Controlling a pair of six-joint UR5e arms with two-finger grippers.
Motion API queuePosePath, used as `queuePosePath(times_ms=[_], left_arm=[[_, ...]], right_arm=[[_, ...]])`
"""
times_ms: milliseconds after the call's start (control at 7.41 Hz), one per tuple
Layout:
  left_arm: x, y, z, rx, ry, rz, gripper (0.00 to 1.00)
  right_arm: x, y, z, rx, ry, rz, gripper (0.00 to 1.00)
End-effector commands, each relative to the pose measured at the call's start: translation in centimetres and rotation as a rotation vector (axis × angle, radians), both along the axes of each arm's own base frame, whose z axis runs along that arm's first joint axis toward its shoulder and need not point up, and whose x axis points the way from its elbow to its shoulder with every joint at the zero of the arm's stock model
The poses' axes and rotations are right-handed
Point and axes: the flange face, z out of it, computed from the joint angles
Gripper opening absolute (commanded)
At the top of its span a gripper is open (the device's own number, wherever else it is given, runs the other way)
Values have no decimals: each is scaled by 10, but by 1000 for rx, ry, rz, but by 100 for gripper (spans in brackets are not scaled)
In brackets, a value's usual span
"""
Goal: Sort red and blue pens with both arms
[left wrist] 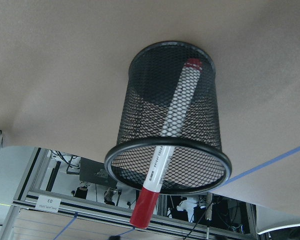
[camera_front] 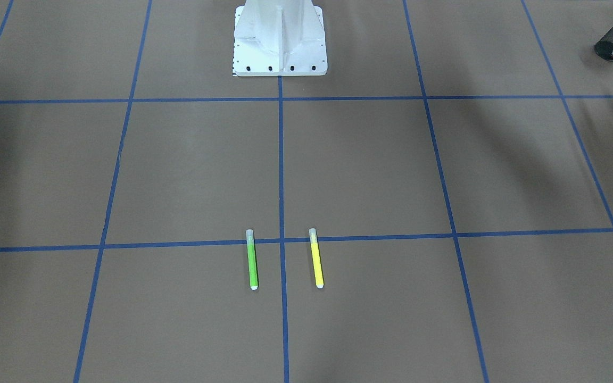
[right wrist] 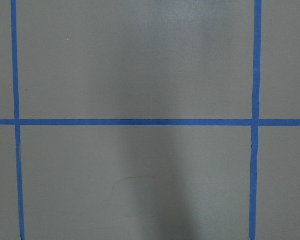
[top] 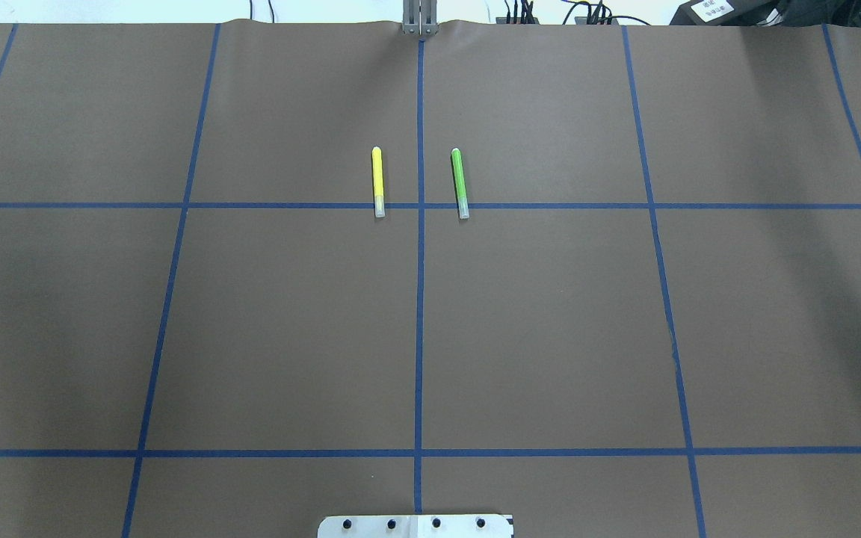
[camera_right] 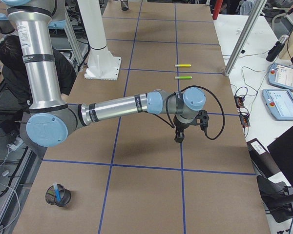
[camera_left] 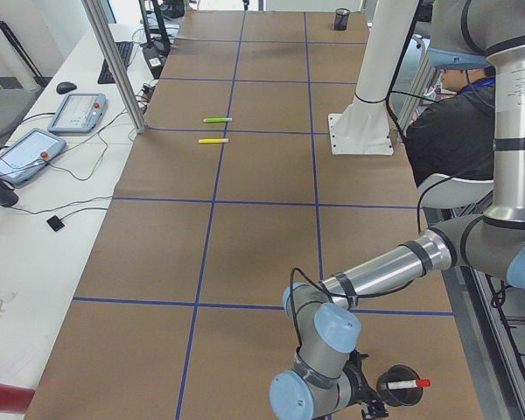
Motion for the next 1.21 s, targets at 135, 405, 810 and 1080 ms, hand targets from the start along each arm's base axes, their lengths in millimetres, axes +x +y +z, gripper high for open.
queuePosePath(times_ms=[135,405,810,1080], left_arm=[[-28,-133,-157,406,-52,-74,100],[-23,-168,-213,712,9,-183,100],[-11,-200,-237,938,-6,-135,100],[45,-227,-250,832,-45,-175,100]], right_arm=[[3,0,4,8,38,1,100],[6,2,14,-16,36,7,100],[6,15,34,-11,33,1,100],[10,29,64,9,68,7,100]])
